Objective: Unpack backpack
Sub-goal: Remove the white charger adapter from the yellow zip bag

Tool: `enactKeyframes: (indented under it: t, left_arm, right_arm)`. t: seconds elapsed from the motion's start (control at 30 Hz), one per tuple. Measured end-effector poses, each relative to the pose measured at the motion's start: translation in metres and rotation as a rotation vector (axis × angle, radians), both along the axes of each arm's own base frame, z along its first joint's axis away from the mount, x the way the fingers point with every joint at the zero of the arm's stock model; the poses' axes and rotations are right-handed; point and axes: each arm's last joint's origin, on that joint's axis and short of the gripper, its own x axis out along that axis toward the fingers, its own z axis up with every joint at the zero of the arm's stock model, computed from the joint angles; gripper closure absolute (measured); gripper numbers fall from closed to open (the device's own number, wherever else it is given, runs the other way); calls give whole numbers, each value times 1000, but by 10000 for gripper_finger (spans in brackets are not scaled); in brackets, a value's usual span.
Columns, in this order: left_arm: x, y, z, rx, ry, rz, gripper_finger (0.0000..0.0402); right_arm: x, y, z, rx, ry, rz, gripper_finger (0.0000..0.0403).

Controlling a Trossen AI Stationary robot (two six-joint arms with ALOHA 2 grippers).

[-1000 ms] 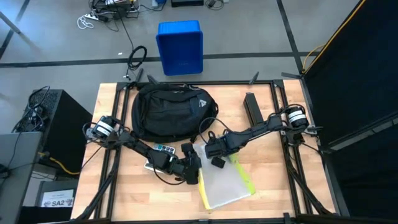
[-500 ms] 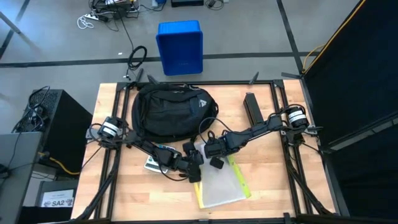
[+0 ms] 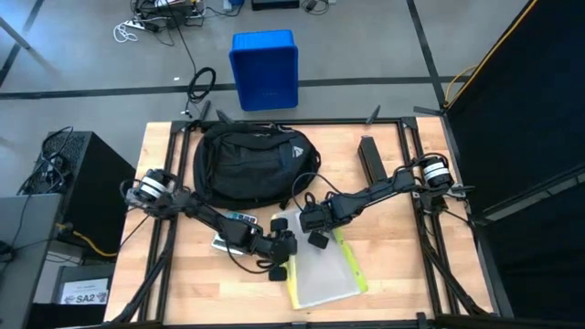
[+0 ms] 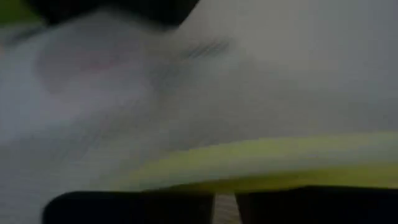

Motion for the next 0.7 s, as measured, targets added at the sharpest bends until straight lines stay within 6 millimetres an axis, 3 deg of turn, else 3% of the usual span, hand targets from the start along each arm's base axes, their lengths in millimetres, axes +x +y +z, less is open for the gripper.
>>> enactKeyframes:
  t: [0.3,0.5,0.7]
  left_arm:
    - [-27,-15,39,8,3,-82,400]
    - [-57,-14,43,64,200,-78,381]
    - [-57,-8,33,8,250,127,321]
  right_arm:
    - [0,0,0,-4,0,0,403]
    - [0,0,0,-5,0,0,403]
    - [2,0,0,-3,-20,-1,403]
